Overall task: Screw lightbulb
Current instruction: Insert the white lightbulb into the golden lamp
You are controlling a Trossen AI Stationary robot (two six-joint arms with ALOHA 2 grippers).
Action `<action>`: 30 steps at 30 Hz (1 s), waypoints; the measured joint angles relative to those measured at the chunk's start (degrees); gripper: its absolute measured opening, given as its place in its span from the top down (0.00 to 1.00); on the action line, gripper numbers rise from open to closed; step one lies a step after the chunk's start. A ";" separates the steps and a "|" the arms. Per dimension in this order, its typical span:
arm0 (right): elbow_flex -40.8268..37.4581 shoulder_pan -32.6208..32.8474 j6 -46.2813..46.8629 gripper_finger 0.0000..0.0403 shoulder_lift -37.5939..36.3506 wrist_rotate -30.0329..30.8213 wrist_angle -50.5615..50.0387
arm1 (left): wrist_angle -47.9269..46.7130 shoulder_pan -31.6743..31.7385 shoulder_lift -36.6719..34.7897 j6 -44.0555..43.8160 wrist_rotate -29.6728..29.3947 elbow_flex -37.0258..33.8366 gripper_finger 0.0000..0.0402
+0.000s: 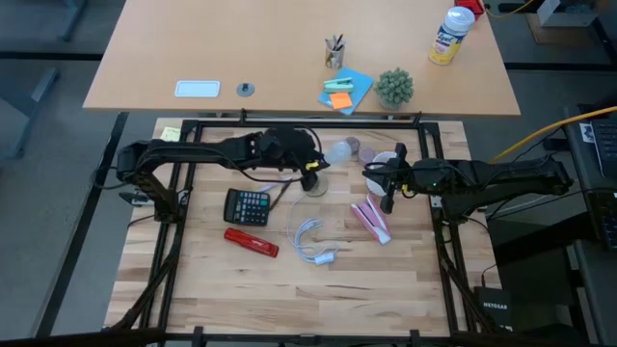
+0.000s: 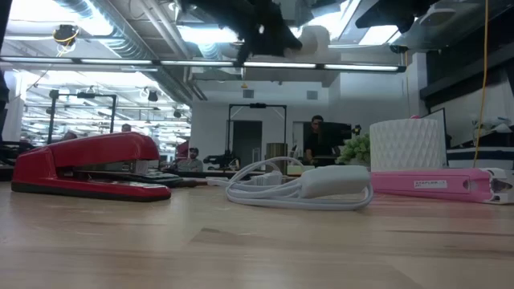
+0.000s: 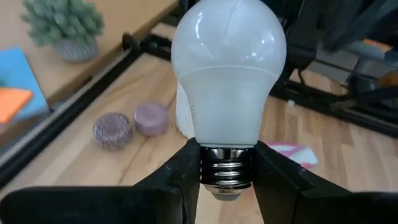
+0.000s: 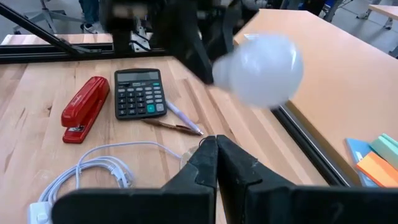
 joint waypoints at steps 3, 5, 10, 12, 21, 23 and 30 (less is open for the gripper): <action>0.00 0.00 0.00 0.98 0.00 0.00 -0.29 | -0.80 -0.02 -2.19 1.08 -0.81 0.00 0.72; 0.00 0.00 -0.01 0.98 0.00 0.01 -1.14 | -3.07 0.00 -4.19 1.68 -1.55 -0.04 0.72; 0.00 0.00 0.12 0.98 0.00 0.01 -2.79 | -9.88 -0.12 -10.22 2.39 -7.15 -0.16 0.72; 0.00 0.00 0.16 0.98 0.00 0.02 -2.87 | -10.39 -0.41 -13.32 2.37 -9.13 -1.89 0.72; -2.04 0.00 0.14 0.98 -0.01 0.05 1.35 | 9.20 -4.62 -25.71 -4.86 -14.14 -28.01 0.72; -4.35 0.00 -0.39 0.98 0.02 0.04 5.95 | 23.82 -5.64 -25.77 -5.99 -14.19 -36.24 0.72; -13.95 0.00 -3.32 0.98 3.07 1.63 27.37 | 67.95 -6.58 -16.09 -8.61 -14.30 -52.56 0.72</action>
